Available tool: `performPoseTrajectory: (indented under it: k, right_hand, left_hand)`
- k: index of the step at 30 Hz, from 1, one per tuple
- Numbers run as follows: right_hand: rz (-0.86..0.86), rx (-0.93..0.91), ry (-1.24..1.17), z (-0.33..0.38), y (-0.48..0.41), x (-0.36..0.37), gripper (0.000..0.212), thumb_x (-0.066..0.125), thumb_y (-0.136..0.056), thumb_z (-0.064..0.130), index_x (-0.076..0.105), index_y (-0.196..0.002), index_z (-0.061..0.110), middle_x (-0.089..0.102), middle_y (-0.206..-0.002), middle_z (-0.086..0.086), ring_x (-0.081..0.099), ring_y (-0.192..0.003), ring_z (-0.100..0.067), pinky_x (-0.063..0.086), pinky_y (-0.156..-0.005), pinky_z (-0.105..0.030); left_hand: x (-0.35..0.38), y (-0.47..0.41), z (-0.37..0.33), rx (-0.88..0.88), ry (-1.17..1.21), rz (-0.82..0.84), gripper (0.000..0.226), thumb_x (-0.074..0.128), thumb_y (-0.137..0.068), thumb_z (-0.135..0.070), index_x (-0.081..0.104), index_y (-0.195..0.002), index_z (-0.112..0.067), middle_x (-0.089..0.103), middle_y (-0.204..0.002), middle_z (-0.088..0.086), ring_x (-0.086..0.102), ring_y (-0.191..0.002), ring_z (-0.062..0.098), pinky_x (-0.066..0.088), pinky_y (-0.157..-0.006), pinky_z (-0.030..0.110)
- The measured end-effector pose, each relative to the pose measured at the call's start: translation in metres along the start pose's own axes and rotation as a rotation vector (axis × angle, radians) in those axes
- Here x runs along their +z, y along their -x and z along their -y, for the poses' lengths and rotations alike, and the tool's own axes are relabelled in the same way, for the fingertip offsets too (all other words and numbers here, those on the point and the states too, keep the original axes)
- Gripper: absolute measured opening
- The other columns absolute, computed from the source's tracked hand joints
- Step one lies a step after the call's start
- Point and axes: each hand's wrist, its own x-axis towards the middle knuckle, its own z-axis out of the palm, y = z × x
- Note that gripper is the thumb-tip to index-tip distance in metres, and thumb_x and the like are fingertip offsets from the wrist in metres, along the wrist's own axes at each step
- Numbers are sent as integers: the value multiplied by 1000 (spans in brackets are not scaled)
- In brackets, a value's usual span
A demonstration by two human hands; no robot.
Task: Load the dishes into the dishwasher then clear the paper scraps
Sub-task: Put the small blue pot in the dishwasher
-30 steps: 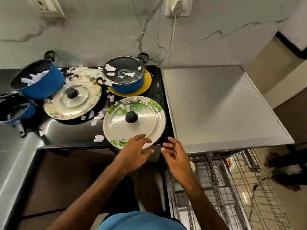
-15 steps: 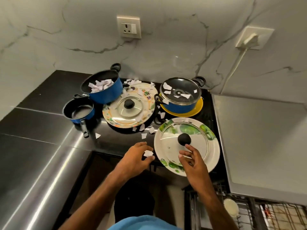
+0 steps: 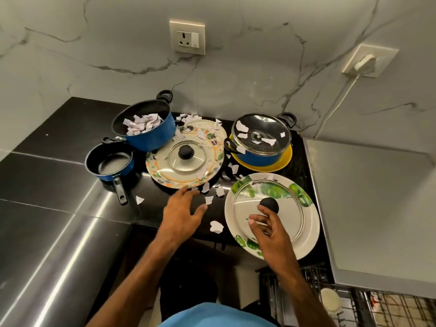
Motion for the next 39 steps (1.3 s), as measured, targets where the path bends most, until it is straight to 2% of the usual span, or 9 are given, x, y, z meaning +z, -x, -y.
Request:
performPoseTrajectory:
  k: [4, 9, 11, 13, 18, 21, 26, 34, 39]
  right_hand:
    - [58, -23, 2, 11, -9, 18, 38, 70, -99, 28, 55, -131, 44, 73, -116, 13, 67, -102, 8, 52, -79, -8]
    - [233, -105, 31, 40, -20, 64, 43, 68, -100, 33, 52, -140, 40, 74, -112, 16, 66, -108, 5, 51, -86, -10]
    - [282, -127, 23, 48, -23, 80, 45, 68, -100, 33, 52, -142, 38, 75, -111, 16, 68, -108, 1, 53, -89, -13]
    - [325, -151, 16, 53, -24, 93, 46, 69, -100, 33, 52, -143, 37, 75, -110, 15, 70, -107, -4, 55, -93, -20]
    - [401, -189, 16, 64, -22, 112, 46, 70, -99, 31, 53, -142, 35, 76, -107, 12, 71, -104, -7, 55, -93, -23]
    - [432, -196, 29, 69, -22, 116, 47, 70, -99, 30, 53, -143, 34, 76, -106, 12, 71, -104, -6, 54, -91, -19]
    - [447, -207, 44, 73, -23, 116, 47, 70, -99, 30, 52, -143, 34, 76, -106, 12, 72, -102, -5, 54, -89, -15]
    - [478, -201, 57, 76, -25, 111, 45, 69, -100, 31, 53, -142, 34, 76, -106, 13, 72, -102, -4, 56, -92, -17]
    - [530, -205, 53, 77, -23, 116, 41, 67, -101, 31, 56, -139, 35, 76, -107, 12, 72, -102, -5, 56, -90, -17]
  left_hand:
    - [-26, -22, 43, -126, -155, -106, 58, 67, -91, -50, 54, -142, -27, 38, -159, 4, 32, -147, 25, 31, -118, 55]
    - [-53, -25, 95, -458, -84, -290, 72, 70, -90, -45, 40, -151, -21, 11, -167, 16, 9, -154, 36, 16, -120, 59]
    - [-58, -28, 111, -548, 7, -313, 80, 72, -89, -46, 35, -154, -17, 16, -165, 18, 15, -152, 38, 21, -121, 57]
    - [-58, -33, 127, -590, 133, -337, 84, 73, -88, -45, 35, -154, -11, 33, -159, 18, 31, -146, 37, 31, -118, 51]
    - [-47, -45, 148, -721, 717, -343, 55, 68, -86, -53, 61, -126, -16, 73, -111, 6, 73, -98, 25, 60, -90, 45]
    - [-41, -55, 149, -727, 952, -385, 27, 62, -100, -31, 64, -112, -7, 74, -97, 7, 72, -82, 17, 59, -71, 30]
    - [-46, -61, 140, -763, 1247, -465, 17, 57, -103, -16, 64, -101, 0, 69, -85, 9, 63, -67, 11, 53, -51, 16]
    - [-41, -35, 142, -807, 1355, -597, 15, 54, -105, -13, 63, -104, -1, 66, -83, 8, 62, -67, 11, 54, -53, 15]
    - [-35, -3, 144, -788, 1377, -642, 18, 56, -104, -16, 66, -110, -2, 69, -89, 9, 65, -72, 12, 54, -65, 22]
